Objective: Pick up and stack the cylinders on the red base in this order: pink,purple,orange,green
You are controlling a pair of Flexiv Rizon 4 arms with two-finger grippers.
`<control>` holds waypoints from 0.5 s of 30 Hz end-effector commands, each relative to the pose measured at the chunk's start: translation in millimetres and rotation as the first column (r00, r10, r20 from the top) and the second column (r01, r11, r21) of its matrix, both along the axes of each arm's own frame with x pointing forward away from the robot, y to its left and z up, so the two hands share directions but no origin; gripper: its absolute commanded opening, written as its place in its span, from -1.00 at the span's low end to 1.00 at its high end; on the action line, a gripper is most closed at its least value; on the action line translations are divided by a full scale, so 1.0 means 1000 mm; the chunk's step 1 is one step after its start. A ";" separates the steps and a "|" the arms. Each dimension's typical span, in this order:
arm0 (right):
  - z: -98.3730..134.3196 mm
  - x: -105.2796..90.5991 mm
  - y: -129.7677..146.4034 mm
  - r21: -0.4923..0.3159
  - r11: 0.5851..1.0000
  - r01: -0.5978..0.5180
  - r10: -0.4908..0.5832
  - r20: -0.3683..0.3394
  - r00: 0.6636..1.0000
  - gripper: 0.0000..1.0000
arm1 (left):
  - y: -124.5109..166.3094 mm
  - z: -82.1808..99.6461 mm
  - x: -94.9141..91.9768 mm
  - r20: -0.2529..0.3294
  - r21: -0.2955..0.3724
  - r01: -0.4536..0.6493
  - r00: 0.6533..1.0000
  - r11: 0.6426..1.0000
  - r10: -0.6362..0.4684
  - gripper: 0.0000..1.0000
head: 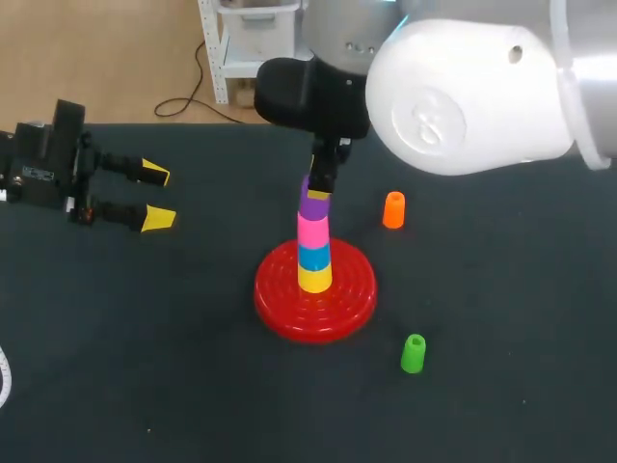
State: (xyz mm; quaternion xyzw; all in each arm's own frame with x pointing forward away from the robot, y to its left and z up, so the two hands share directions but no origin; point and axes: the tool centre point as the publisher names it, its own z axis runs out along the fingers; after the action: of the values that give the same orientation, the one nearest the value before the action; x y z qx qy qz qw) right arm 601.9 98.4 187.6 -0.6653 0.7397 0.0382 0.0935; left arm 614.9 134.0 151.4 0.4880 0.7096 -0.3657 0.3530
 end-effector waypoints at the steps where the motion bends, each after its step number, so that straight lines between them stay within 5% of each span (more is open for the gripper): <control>1: -0.003 0.002 0.002 0.000 1.000 0.004 -0.004 -0.002 1.000 -1.00 | 0.001 -0.001 0.000 0.003 -0.003 0.000 1.000 1.000 0.000 1.00; 15: -0.023 0.003 0.004 -0.066 0.998 -0.006 0.004 -0.033 0.999 -1.00 | 0.001 -0.001 0.000 0.003 -0.003 0.000 1.000 1.000 0.000 1.00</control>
State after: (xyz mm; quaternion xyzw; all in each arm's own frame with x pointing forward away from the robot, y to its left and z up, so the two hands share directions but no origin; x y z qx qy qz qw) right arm 602.0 98.1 175.4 -0.6699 0.7389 0.0255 0.0678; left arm 614.9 134.0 151.4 0.4880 0.7096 -0.3657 0.3530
